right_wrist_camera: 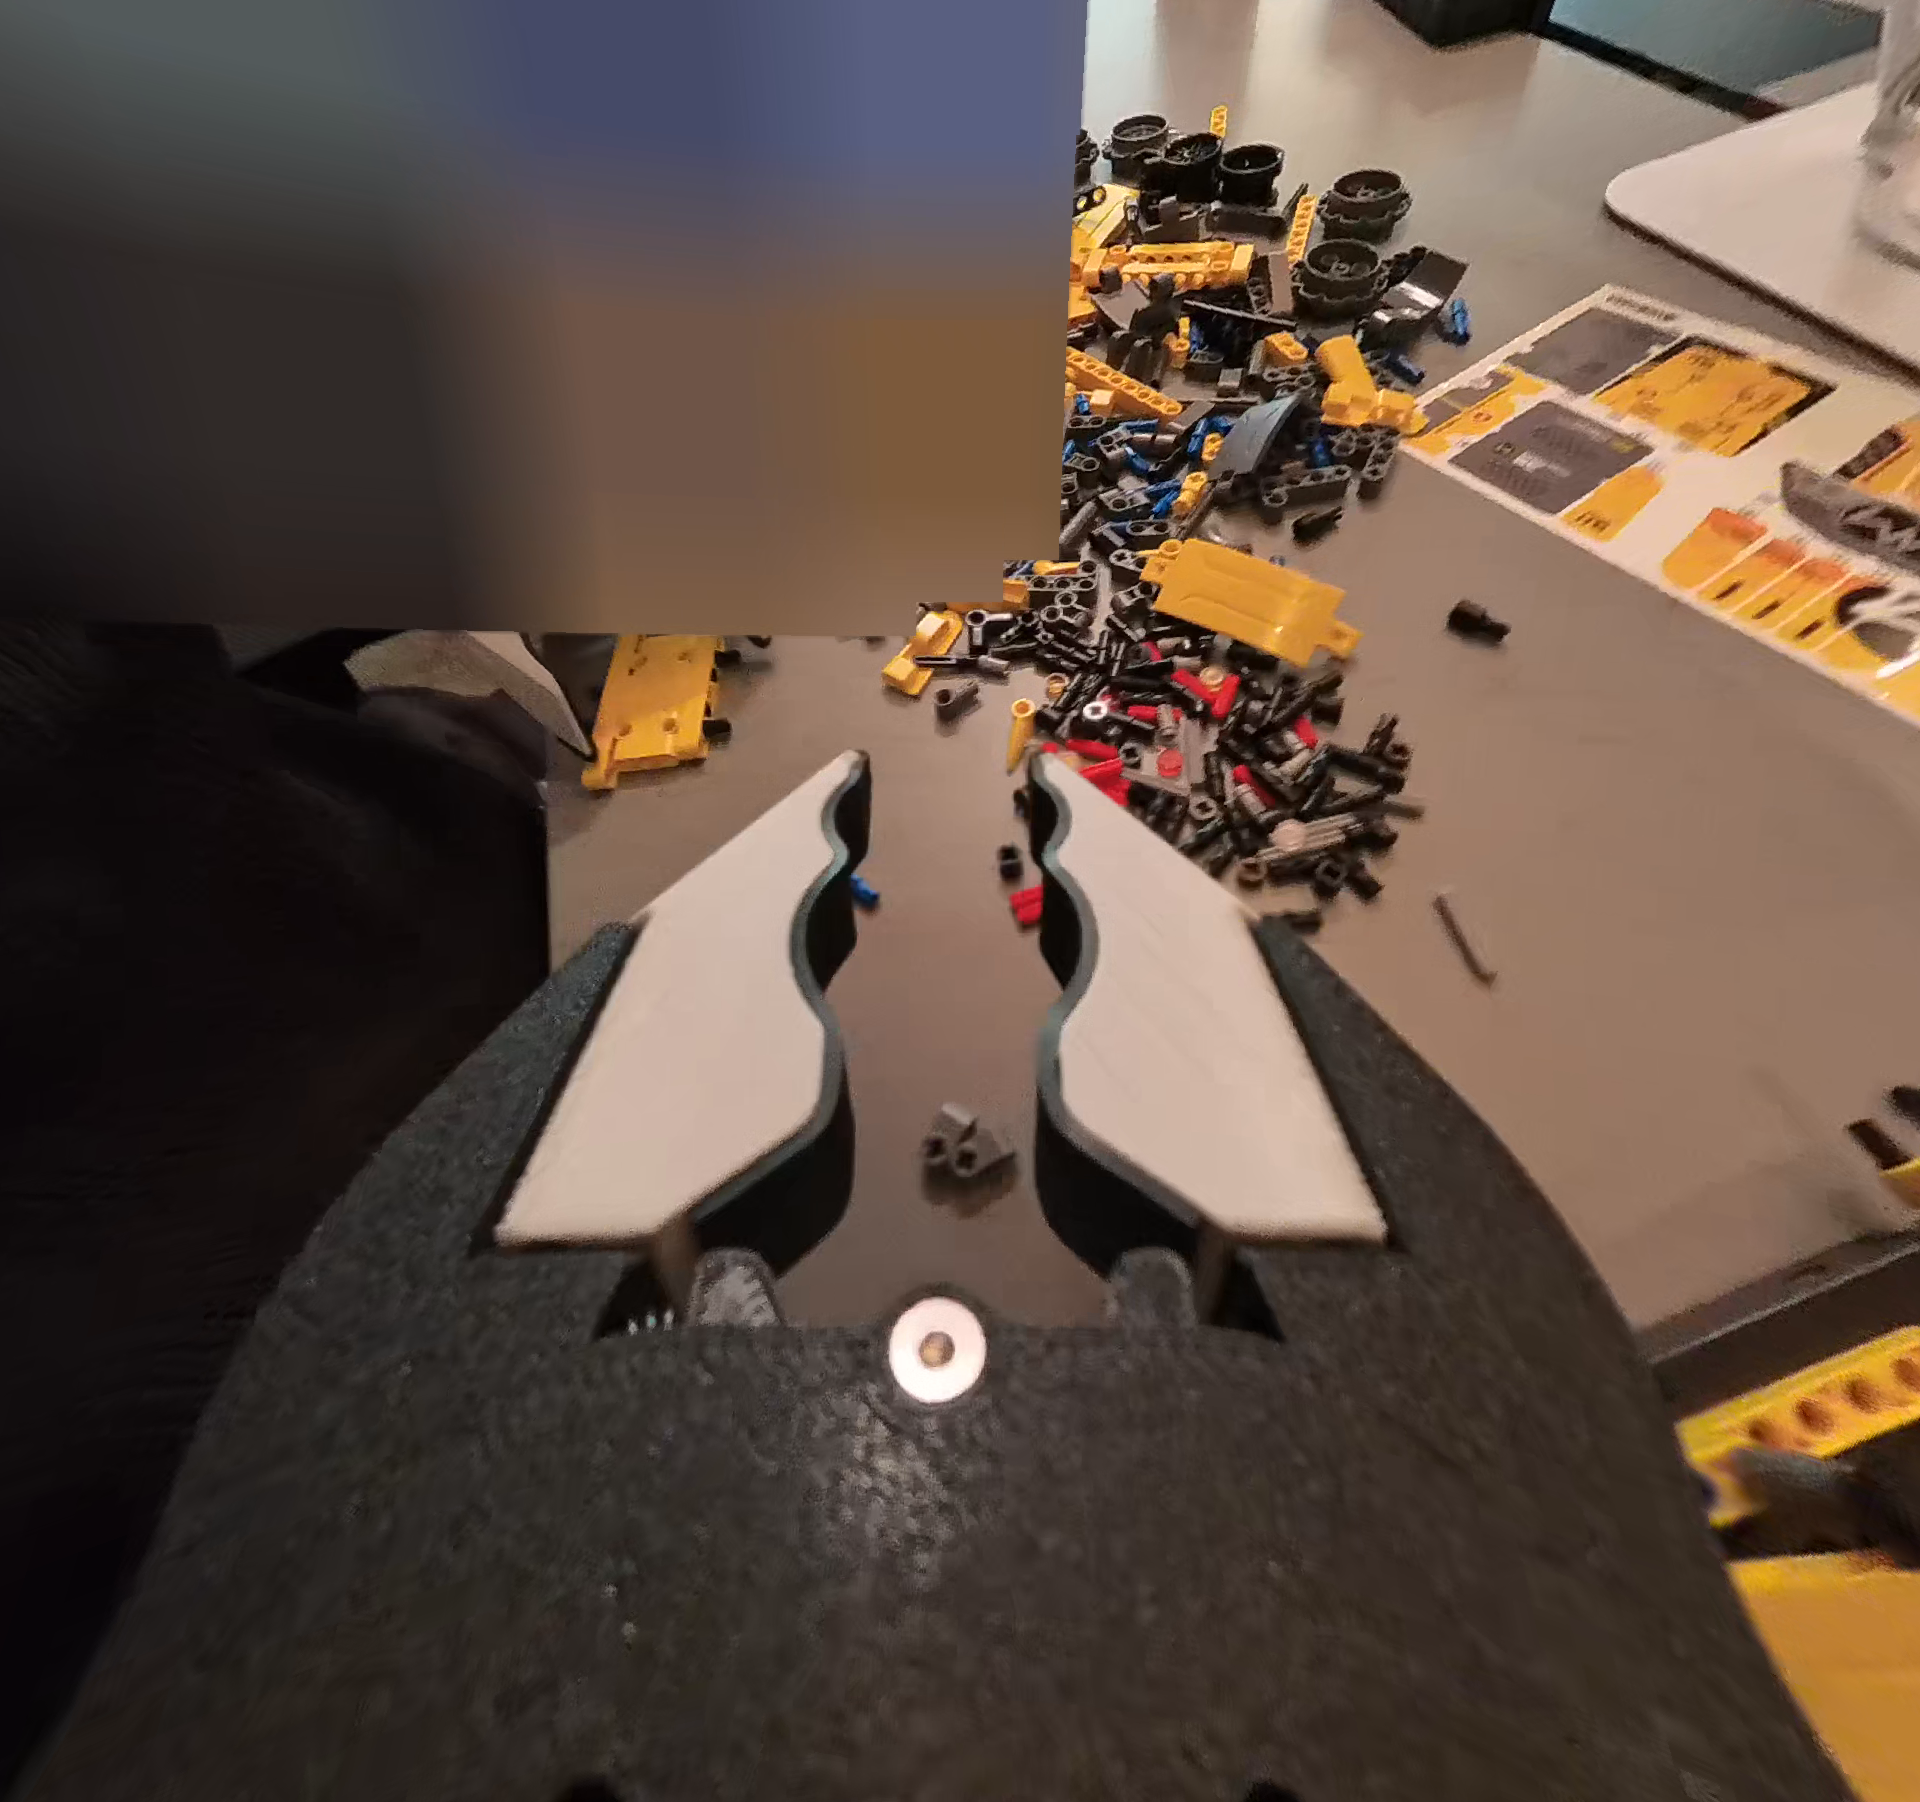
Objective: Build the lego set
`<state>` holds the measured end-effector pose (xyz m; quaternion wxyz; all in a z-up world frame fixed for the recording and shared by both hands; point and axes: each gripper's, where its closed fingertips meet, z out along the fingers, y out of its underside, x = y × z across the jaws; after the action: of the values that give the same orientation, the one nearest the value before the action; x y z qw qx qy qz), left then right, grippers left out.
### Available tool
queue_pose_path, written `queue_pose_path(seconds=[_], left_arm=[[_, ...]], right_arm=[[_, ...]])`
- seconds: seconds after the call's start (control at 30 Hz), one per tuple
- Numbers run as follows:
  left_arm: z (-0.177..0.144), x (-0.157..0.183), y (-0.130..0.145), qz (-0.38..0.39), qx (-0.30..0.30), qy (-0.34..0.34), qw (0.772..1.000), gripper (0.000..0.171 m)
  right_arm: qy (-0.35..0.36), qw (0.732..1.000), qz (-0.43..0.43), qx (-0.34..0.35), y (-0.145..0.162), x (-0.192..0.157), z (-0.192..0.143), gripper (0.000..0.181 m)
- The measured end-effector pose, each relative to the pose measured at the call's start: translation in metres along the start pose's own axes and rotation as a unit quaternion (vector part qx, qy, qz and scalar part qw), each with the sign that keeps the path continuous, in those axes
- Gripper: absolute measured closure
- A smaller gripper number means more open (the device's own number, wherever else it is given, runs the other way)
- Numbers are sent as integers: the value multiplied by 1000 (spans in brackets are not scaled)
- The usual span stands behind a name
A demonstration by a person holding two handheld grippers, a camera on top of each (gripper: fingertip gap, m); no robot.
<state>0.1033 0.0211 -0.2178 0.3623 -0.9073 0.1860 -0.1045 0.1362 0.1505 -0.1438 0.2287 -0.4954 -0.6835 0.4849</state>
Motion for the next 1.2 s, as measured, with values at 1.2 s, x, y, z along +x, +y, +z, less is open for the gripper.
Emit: queue_pose_path(seconds=[1.2], left_arm=[[17,48,-81,63,133,46,988,170]], right_arm=[[201,967,93,125,31,-89,-50,151]])
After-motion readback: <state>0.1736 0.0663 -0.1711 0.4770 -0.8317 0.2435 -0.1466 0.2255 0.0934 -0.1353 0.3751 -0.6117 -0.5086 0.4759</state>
